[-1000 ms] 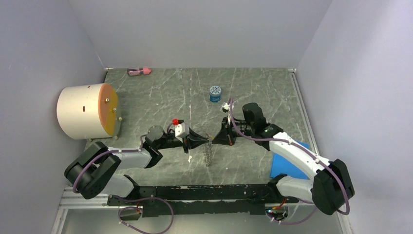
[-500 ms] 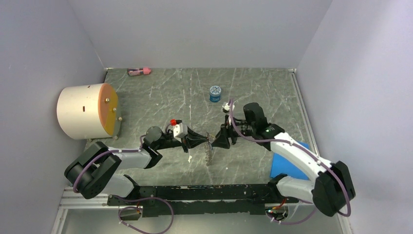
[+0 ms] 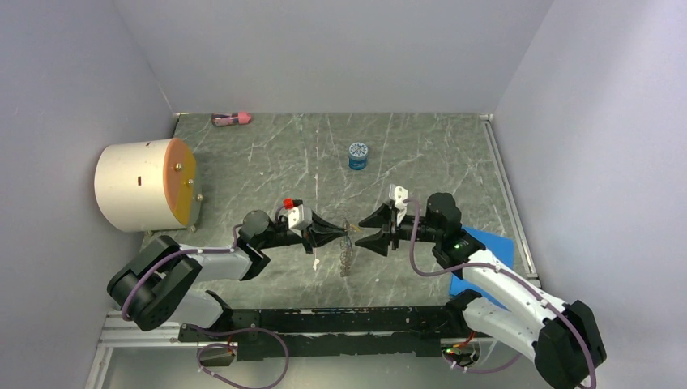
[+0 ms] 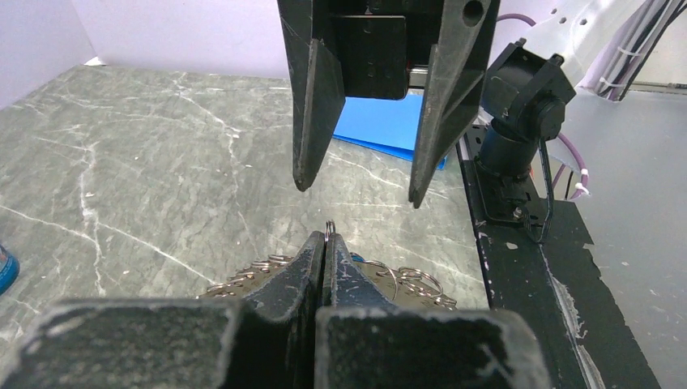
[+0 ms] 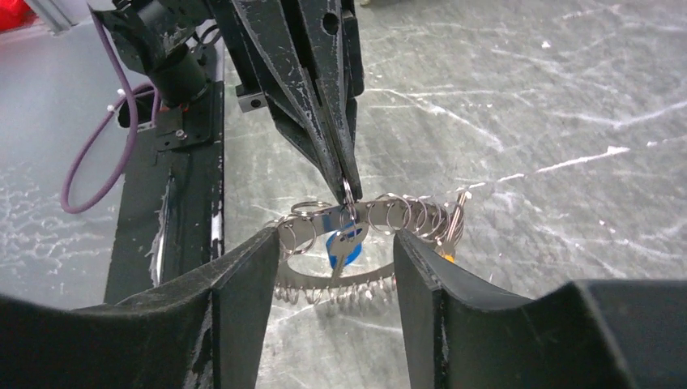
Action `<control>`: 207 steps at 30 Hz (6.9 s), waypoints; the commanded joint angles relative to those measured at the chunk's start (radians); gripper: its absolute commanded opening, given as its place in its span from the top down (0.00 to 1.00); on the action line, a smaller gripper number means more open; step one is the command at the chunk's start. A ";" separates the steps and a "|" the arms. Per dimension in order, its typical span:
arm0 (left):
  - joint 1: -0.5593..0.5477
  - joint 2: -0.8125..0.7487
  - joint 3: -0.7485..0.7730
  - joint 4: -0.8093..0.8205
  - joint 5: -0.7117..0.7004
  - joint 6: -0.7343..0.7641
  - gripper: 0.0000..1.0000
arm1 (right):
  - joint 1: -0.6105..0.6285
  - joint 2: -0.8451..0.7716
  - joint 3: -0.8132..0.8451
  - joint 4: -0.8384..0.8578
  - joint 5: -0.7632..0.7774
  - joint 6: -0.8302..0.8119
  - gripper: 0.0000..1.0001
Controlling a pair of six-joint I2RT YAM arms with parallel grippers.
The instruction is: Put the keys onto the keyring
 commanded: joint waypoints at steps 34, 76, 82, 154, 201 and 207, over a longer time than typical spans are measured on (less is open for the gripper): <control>0.002 -0.064 -0.001 0.069 0.023 -0.008 0.98 | 0.025 0.210 0.057 0.237 -0.139 -0.052 1.00; -0.047 -0.187 0.154 -0.697 0.042 0.471 0.56 | 0.225 0.455 0.584 -0.870 0.297 -0.394 1.00; -0.084 -0.132 0.169 -0.641 -0.001 0.463 0.60 | 0.225 0.443 0.571 -0.854 0.286 -0.396 1.00; 0.031 -0.045 -0.037 0.320 0.011 -0.071 0.97 | -0.028 0.249 0.164 0.269 -0.271 0.225 0.83; 0.033 -0.042 -0.038 0.320 0.002 -0.071 0.98 | -0.018 0.295 0.213 0.002 -0.195 0.039 0.84; 0.033 -0.043 -0.041 0.320 0.002 -0.070 0.97 | -0.018 0.156 0.119 0.141 -0.136 0.055 0.44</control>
